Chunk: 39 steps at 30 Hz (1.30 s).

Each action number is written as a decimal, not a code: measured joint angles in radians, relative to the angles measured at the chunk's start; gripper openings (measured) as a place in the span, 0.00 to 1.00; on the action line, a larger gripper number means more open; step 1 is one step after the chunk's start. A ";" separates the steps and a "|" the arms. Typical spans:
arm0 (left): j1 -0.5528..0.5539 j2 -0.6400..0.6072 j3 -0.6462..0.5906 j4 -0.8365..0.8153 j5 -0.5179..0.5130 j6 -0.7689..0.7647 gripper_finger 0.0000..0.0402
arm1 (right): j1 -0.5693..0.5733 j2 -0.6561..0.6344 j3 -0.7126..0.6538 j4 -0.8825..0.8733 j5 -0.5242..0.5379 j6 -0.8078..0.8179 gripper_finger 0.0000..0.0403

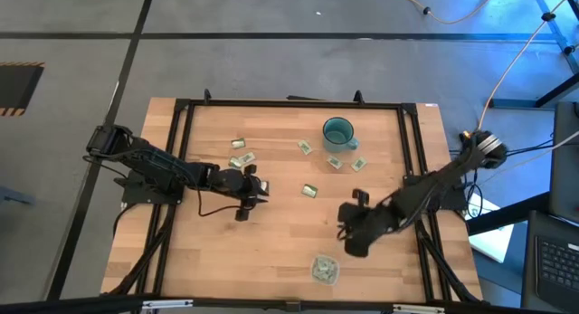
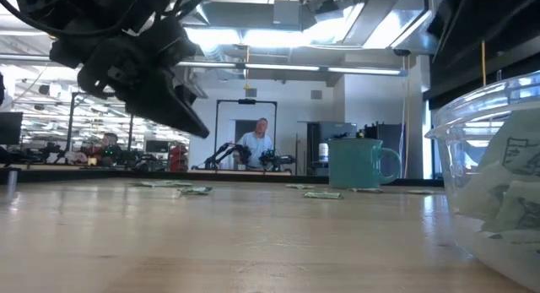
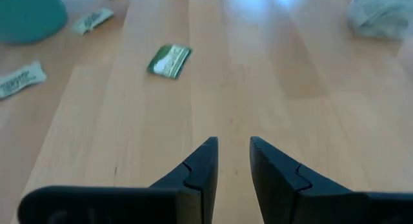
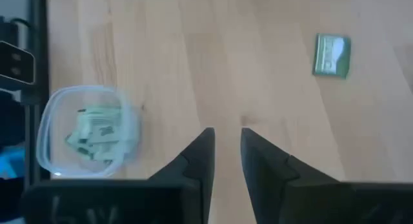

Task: Pick and place items into bin
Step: Put the green truvia packet into the transparent bin

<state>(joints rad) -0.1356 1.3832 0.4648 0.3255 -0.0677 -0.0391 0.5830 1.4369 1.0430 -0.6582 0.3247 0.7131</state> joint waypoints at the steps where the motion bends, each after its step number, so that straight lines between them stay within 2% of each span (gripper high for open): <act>1: 0.000 0.000 0.000 -0.017 -0.009 0.001 0.22 | -0.020 -0.041 -0.061 0.068 -0.009 -0.031 0.20; 6: 0.002 0.000 0.000 -0.127 -0.101 0.034 0.22 | -0.115 -0.187 -0.314 0.390 -0.036 -0.151 0.20; 10: 0.006 0.000 0.000 -0.143 -0.097 0.035 0.22 | -0.158 -0.240 -0.414 0.529 -0.040 -0.187 0.20; 19: 0.013 0.104 0.002 -0.114 -0.134 0.042 0.23 | -0.169 -0.250 -0.438 0.544 -0.041 -0.226 0.20; 29: 0.065 0.242 0.061 -0.101 -0.136 0.085 0.21 | -0.169 -0.250 -0.437 0.542 -0.040 -0.264 0.20; 39: 0.072 0.269 0.063 -0.099 -0.104 0.043 0.02 | -0.169 -0.250 -0.437 0.541 -0.040 -0.284 0.20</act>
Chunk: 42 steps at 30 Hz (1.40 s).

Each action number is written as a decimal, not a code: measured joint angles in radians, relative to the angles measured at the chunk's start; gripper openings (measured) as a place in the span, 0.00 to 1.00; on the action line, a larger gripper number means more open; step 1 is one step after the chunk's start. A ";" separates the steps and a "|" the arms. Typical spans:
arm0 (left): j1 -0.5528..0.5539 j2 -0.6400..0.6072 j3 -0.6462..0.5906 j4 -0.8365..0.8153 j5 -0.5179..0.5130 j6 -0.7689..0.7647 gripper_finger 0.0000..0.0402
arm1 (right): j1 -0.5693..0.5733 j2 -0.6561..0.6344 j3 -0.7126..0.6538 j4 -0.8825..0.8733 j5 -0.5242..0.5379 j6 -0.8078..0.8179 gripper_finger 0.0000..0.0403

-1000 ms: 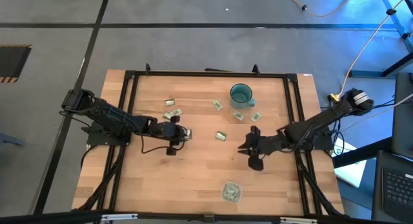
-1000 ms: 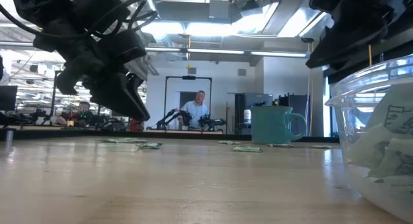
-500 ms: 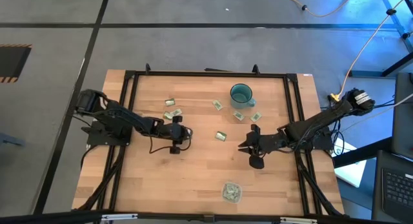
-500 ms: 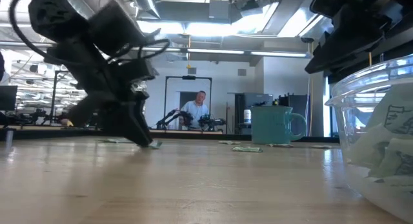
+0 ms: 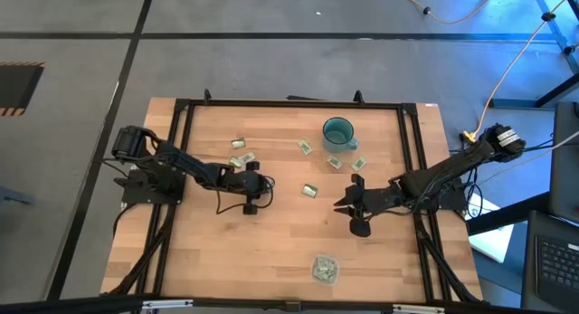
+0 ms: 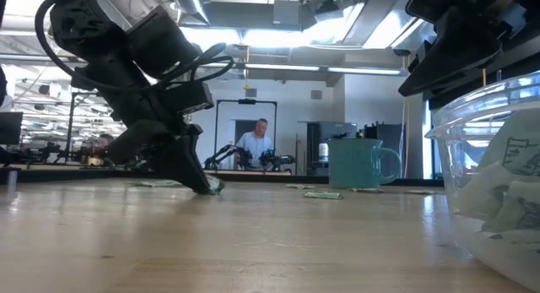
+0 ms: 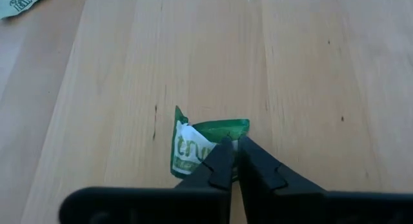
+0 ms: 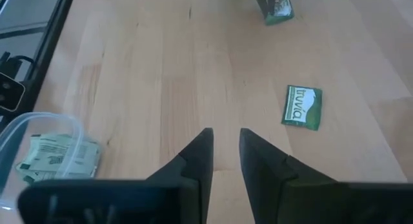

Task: Pick and place items into bin
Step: Put the green truvia packet into the transparent bin

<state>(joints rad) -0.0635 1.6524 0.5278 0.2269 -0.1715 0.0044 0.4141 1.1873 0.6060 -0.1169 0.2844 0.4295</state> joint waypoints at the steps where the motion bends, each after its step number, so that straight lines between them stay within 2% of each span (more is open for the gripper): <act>1: 0.000 0.000 0.000 0.001 0.001 0.000 0.02 | 0.000 0.000 0.000 0.000 0.000 -0.012 0.20; 6: -0.002 -0.034 -0.005 0.016 0.023 -0.001 0.02 | 0.000 0.000 0.000 -0.001 0.002 -0.038 0.20; 11: -0.015 -0.147 -0.007 0.055 0.129 -0.003 0.01 | -0.011 -0.003 -0.030 -0.011 -0.010 -0.017 0.20; 14: -0.043 -0.186 0.035 0.082 0.177 -0.009 0.01 | -0.031 -0.011 -0.084 0.042 -0.035 -0.013 0.19; 18: -0.110 -0.175 0.174 0.074 0.229 0.049 0.01 | -0.059 -0.018 -0.153 0.144 -0.058 -0.024 0.19; 24: -0.208 -0.061 0.415 0.007 0.252 0.095 0.01 | -0.103 -0.019 -0.205 0.173 -0.058 -0.043 0.19; 33: -0.279 0.267 0.753 0.011 0.444 0.091 0.01 | -0.117 -0.019 -0.212 0.220 -0.059 -0.041 0.19; 36: -0.295 0.371 0.845 0.001 0.485 0.088 0.01 | -0.117 -0.019 -0.212 0.223 -0.059 -0.039 0.18; 42: -0.311 0.501 0.947 0.000 0.480 0.050 0.01 | -0.102 -0.019 -0.211 0.231 -0.061 -0.013 0.18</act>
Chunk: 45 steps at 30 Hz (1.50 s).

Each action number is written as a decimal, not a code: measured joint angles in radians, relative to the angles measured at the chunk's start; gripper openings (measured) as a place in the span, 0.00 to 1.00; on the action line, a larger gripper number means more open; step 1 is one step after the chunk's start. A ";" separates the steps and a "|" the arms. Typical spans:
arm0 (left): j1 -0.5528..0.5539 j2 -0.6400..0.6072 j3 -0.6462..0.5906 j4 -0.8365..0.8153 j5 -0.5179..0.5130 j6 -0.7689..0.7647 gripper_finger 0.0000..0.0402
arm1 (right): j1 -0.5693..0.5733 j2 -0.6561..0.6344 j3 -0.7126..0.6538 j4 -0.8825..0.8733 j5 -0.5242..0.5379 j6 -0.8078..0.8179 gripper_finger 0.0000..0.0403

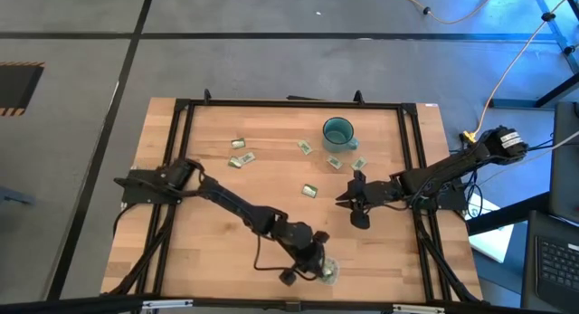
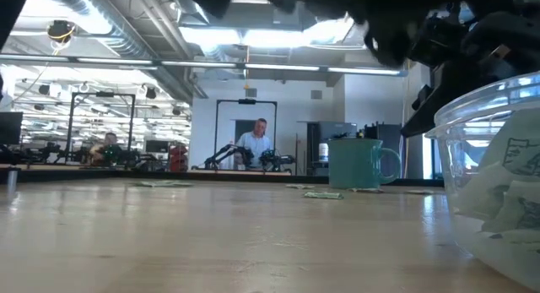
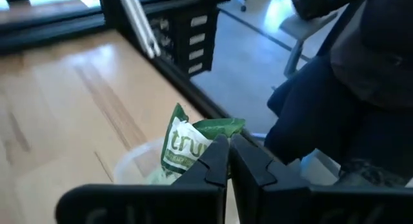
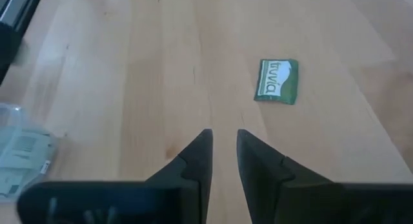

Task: Pick and place items into bin
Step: Put the green truvia packet into the transparent bin

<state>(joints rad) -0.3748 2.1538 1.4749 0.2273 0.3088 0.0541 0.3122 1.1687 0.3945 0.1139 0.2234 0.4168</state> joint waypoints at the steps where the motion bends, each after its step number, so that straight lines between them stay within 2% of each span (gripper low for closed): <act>1: 0.001 0.014 0.007 -0.003 -0.001 -0.015 0.01 | 0.003 0.000 0.000 0.000 0.000 0.000 0.18; 5: 0.007 0.057 0.020 0.001 -0.049 -0.062 0.01 | 0.021 0.000 0.000 0.002 0.000 0.001 0.18; 12: 0.013 0.098 0.019 -0.001 -0.044 -0.150 0.04 | 0.052 0.000 0.000 0.002 0.001 0.001 0.18; 25: 0.016 0.048 0.019 -0.013 -0.030 -0.130 0.20 | 0.065 0.000 0.000 0.002 0.001 0.001 0.18; 27: 0.019 0.015 0.019 -0.063 -0.032 -0.093 0.21 | 0.065 0.000 0.000 0.001 0.002 0.001 0.18; 29: 0.023 -0.039 0.020 -0.191 -0.057 -0.057 0.21 | 0.065 0.001 0.000 0.001 0.002 0.002 0.18; 35: 0.057 -0.214 0.020 -0.616 -0.241 -0.041 0.21 | 0.065 0.001 0.001 -0.002 0.002 0.026 0.18; 38: 0.084 -0.285 0.017 -0.778 -0.294 -0.049 0.21 | 0.065 0.001 0.001 0.002 0.002 0.007 0.18; 41: 0.118 -0.344 -0.022 -0.834 -0.302 -0.049 0.20 | 0.065 0.001 0.001 0.004 0.003 -0.068 0.18; 45: 0.179 -0.420 -0.153 -0.764 -0.290 -0.048 0.19 | 0.065 0.001 0.001 0.016 0.002 -0.183 0.18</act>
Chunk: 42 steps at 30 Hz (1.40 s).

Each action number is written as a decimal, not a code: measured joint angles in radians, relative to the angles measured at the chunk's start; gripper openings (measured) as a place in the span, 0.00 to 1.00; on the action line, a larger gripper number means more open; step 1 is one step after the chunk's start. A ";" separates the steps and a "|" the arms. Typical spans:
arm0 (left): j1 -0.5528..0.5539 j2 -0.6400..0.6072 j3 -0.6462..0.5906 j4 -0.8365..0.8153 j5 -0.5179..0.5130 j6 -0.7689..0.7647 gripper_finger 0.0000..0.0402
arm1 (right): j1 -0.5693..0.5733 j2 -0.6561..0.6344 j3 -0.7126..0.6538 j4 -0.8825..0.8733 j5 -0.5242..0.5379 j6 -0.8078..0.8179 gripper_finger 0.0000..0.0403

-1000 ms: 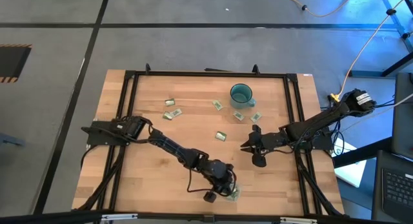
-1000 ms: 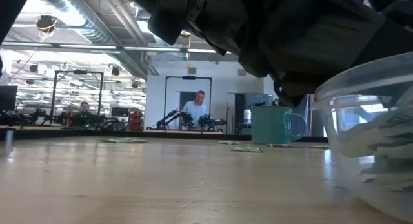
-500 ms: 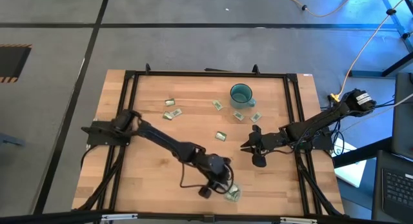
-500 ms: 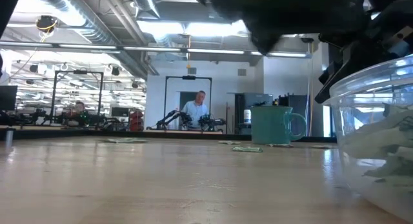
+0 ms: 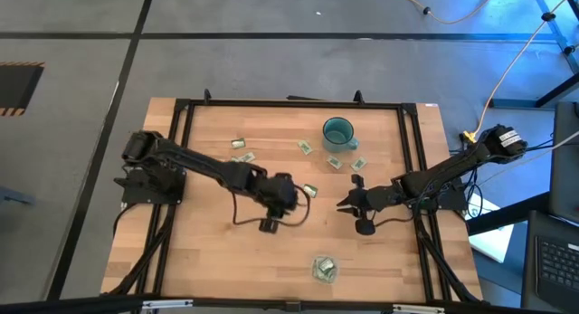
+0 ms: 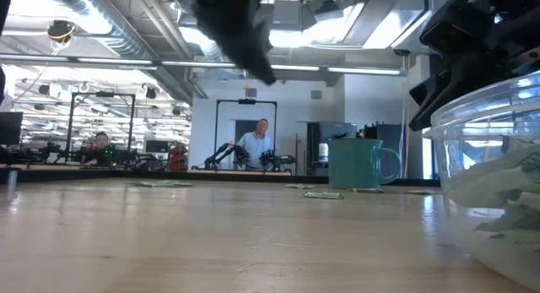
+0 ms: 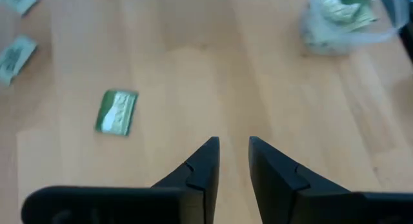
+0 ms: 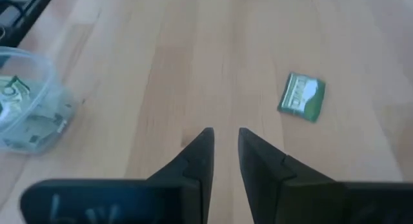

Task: Pick and place items into bin
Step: Put the green truvia packet into the transparent bin

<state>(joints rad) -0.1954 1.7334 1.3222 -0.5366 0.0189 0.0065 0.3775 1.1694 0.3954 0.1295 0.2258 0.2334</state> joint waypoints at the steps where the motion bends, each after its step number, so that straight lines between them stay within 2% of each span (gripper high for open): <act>1: 0.016 -0.018 -0.039 0.036 0.008 -0.009 0.19 | 0.000 0.000 0.000 0.005 0.000 -0.024 0.18; 7: 0.097 -0.161 -0.308 0.283 0.059 -0.044 0.19 | -0.005 0.000 0.000 0.074 0.000 -0.093 0.18; 15: 0.137 -0.338 -0.669 0.791 0.050 -0.001 0.19 | -0.071 0.002 0.000 0.190 0.000 -0.134 0.18; 19: 0.173 -0.397 -0.809 0.983 0.051 0.019 0.19 | -0.114 0.002 0.000 0.235 0.000 -0.081 0.18; 22: 0.211 -0.434 -0.890 1.070 0.049 0.028 0.19 | -0.134 0.002 0.000 0.281 0.001 -0.120 0.18; 26: 0.255 -0.456 -0.955 1.178 0.042 0.033 0.19 | -0.153 0.002 0.000 0.322 -0.003 -0.164 0.18; 30: 0.286 -0.456 -0.964 1.193 0.041 0.039 0.19 | -0.171 0.036 0.000 0.325 -0.002 -0.145 0.21; 35: 0.311 -0.456 -0.964 1.196 0.041 0.075 0.19 | -0.205 0.138 0.000 0.411 0.001 -0.059 0.33; 42: 0.336 -0.456 -0.964 1.192 0.022 0.075 0.19 | -0.213 0.293 0.010 0.545 0.017 -0.149 0.38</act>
<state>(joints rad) 0.1407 1.2778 0.3580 0.6552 0.0412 0.0811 0.1644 1.4622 0.4055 0.6741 0.2423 0.0845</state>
